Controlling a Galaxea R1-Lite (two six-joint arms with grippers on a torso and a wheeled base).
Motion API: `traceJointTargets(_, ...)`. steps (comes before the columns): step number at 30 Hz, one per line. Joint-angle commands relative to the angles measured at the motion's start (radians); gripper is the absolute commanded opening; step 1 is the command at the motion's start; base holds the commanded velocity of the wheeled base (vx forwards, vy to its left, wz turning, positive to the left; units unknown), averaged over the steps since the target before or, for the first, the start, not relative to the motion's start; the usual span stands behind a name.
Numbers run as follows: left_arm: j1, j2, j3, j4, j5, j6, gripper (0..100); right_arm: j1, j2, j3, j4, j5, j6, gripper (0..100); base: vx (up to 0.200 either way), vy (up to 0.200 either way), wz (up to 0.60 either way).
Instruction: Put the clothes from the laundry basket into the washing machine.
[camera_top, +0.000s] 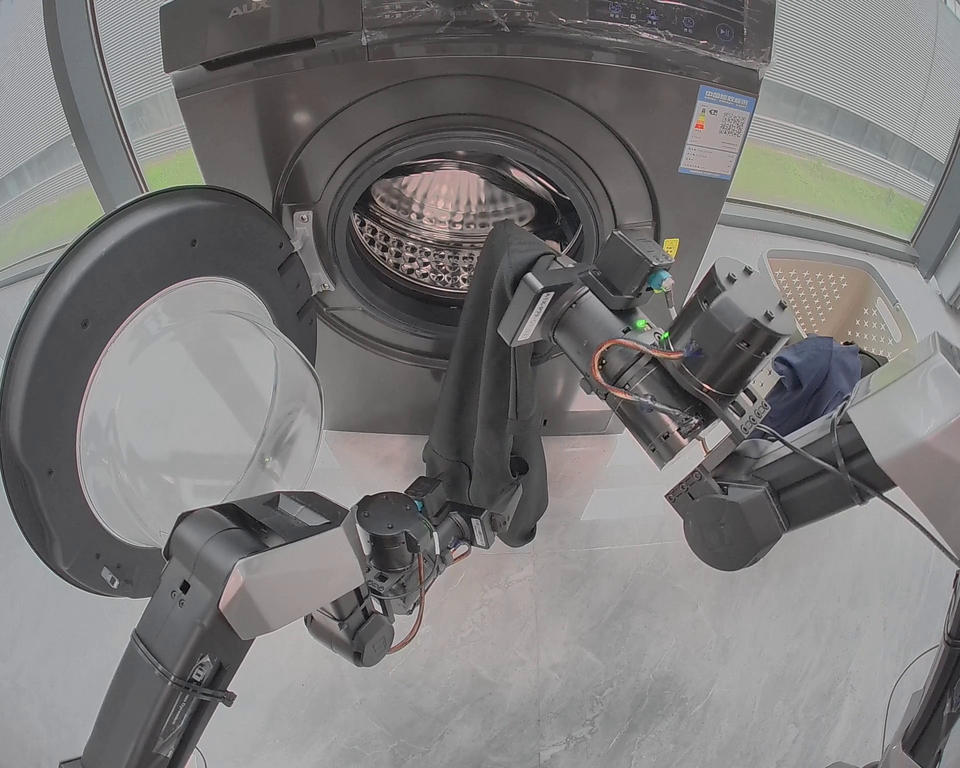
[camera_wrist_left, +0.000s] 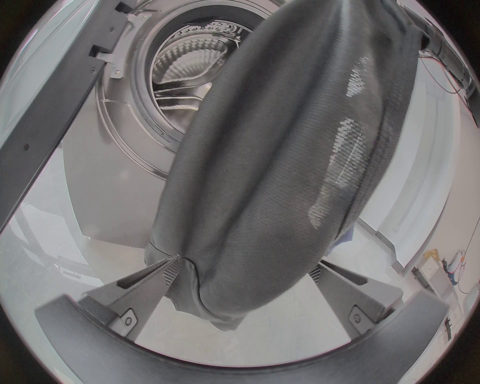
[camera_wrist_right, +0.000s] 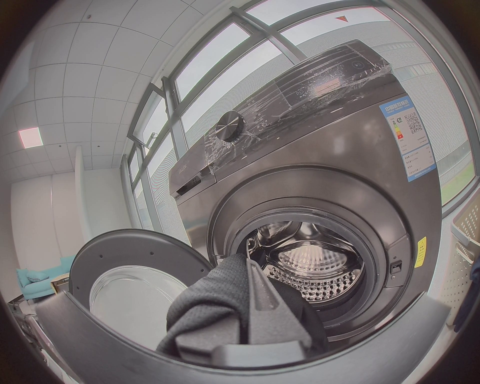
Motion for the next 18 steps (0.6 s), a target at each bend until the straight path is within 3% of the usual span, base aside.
traceJointTargets(1,0.016,0.034,-0.042,-0.003,0.006,-0.002,100,0.006,0.001,0.004,-0.001,0.000,0.001,0,0.000,0.000,0.00)
traceJointTargets(18,-0.006,0.052,-0.104,-0.003,-0.009,-0.017,100,0.011,0.005,0.008,-0.001,-0.001,0.001,0,0.000,0.000,0.00)
